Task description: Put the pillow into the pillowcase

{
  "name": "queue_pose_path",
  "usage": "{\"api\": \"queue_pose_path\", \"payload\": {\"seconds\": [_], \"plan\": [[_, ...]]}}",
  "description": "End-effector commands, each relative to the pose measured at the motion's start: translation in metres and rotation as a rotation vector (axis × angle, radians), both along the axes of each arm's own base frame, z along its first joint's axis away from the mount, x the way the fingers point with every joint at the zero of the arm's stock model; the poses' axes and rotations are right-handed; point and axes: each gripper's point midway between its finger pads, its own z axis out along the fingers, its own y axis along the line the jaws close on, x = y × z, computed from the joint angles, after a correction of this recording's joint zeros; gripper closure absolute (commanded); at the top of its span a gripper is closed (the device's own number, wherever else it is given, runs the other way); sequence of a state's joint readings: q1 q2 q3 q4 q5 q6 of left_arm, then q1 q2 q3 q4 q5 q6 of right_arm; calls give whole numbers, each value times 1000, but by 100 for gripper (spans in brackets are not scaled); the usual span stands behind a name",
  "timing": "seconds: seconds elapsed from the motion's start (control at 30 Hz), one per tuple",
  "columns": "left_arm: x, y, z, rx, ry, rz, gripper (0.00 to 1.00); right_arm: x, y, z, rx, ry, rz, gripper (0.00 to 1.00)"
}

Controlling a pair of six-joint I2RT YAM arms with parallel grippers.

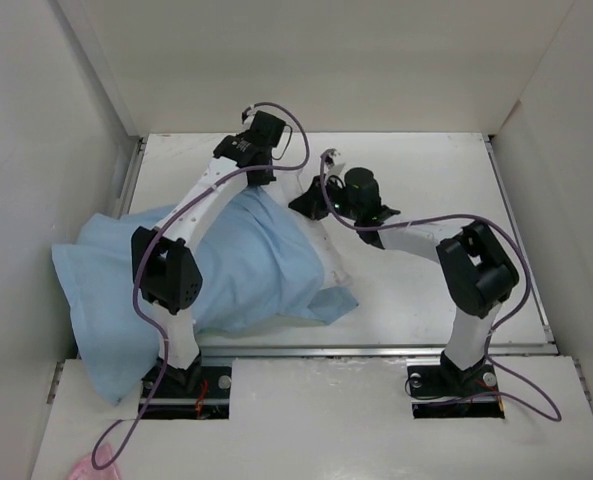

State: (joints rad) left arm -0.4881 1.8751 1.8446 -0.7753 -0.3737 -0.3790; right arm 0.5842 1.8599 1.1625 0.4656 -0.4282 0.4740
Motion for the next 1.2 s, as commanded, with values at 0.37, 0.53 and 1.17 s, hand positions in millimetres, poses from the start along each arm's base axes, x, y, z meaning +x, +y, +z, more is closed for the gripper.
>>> {"api": "queue_pose_path", "payload": {"seconds": [0.37,0.53,1.17], "plan": [[-28,-150,238,-361,-562,-419,100,-84,-51,129,165,-530,45,100],[-78,-209,275,-456,-641,-607,100,-92,-29,112,165,-573,142,100],[-94,-193,209,-353,-486,-491,0,-28,-53,43,75,-248,-112,0]]}}
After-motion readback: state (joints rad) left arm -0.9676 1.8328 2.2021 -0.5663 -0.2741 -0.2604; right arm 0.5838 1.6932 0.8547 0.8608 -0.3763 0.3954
